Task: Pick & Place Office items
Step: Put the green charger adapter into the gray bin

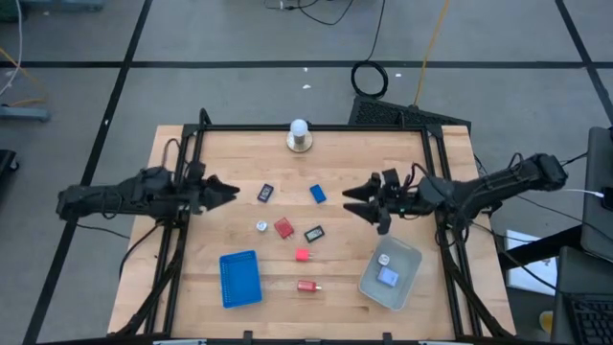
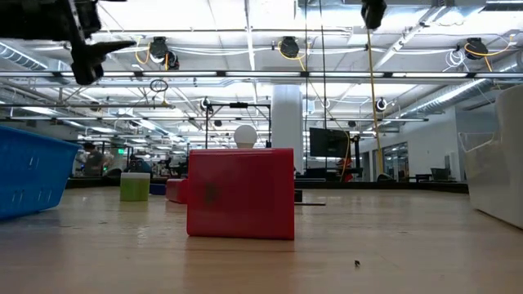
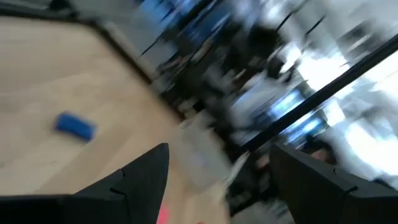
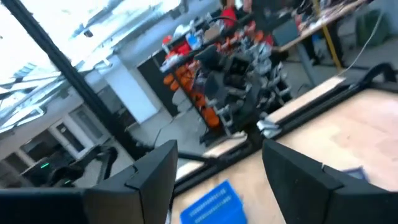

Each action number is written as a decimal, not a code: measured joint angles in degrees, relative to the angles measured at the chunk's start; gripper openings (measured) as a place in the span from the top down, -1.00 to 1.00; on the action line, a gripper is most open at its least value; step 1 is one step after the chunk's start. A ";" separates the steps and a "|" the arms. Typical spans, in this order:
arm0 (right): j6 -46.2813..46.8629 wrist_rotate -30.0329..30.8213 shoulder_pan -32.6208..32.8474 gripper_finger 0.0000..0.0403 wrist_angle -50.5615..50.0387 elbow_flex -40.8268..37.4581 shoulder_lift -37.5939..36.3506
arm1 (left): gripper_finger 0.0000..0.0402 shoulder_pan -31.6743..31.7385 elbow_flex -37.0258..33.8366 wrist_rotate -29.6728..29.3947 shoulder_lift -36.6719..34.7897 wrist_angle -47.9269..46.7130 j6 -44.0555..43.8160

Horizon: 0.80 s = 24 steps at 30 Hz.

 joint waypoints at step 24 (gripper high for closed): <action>-0.64 -0.23 -4.19 -0.12 0.52 0.02 0.00 | -0.38 -0.28 38.35 5.58 58.24 -46.85 -7.24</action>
